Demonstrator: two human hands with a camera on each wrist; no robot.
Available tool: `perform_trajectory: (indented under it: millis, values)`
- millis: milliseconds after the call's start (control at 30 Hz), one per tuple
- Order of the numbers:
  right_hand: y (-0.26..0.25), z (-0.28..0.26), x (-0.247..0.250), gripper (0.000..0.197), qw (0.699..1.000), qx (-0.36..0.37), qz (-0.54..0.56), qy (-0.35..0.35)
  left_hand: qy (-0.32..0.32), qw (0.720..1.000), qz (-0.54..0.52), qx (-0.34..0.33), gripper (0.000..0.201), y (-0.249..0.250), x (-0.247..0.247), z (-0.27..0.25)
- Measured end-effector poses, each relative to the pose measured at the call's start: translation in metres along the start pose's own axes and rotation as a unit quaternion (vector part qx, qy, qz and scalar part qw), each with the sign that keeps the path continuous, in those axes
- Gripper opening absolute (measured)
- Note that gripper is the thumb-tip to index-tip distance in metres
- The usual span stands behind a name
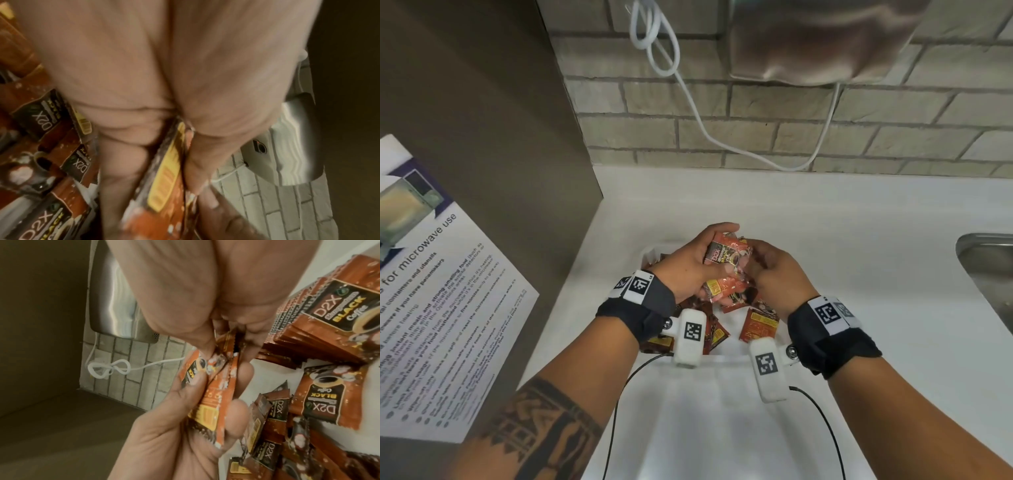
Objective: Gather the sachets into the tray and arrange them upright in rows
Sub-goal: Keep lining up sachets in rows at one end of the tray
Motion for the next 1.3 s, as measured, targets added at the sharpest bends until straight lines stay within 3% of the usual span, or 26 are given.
perform_trajectory:
  millis: [133, 267, 400, 600, 867, 933, 1100, 1200, 1300]
  values:
    - [0.000, 0.001, 0.005, 0.027, 0.999, 0.028, -0.030, 0.002, 0.019, 0.998, 0.035, -0.042, 0.055, -0.001, -0.003, 0.001]
    - [0.004, 0.010, 0.013, 0.040, 1.000, -0.021, -0.002, 0.003, 0.030, 0.994, 0.078, -0.065, 0.056, 0.002, -0.002, 0.003]
    - [0.002, 0.015, 0.021, 0.030, 0.997, -0.053, 0.053, -0.008, 0.054, 0.996, 0.051, -0.042, 0.055, 0.008, 0.002, 0.003]
    - [0.001, 0.014, 0.024, 0.018, 0.975, -0.153, 0.140, -0.084, 0.078, 0.996, 0.018, -0.033, 0.056, 0.011, 0.015, -0.001]
    - [0.004, 0.016, 0.024, 0.036, 0.963, -0.177, 0.187, -0.080, 0.127, 0.991, 0.003, -0.045, 0.056, 0.008, 0.023, 0.000]
    - [0.003, 0.014, 0.023, 0.042, 0.966, -0.169, 0.174, -0.092, 0.129, 0.991, 0.005, -0.042, 0.057, 0.008, 0.021, -0.001]
    - [0.003, 0.009, 0.015, 0.036, 0.973, -0.136, 0.131, -0.131, 0.124, 0.991, 0.032, -0.050, 0.052, 0.011, 0.010, -0.004]
    - [0.002, 0.012, 0.018, 0.032, 0.987, -0.070, 0.119, -0.078, 0.130, 0.991, 0.018, -0.033, 0.037, 0.010, 0.008, -0.003]
    - [-0.001, 0.015, 0.024, 0.020, 0.993, 0.052, 0.102, 0.004, 0.138, 0.990, -0.023, 0.027, 0.031, 0.008, 0.010, -0.002]
Point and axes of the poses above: each hand's wrist, its own z-axis towards the middle knuckle, its own x-axis out of the back of the hand, y = z × x, the point moved 1 cm from there along z, towards the middle knuckle, and after that the axes turned 15 degrees about y, right-handed, at the moved point
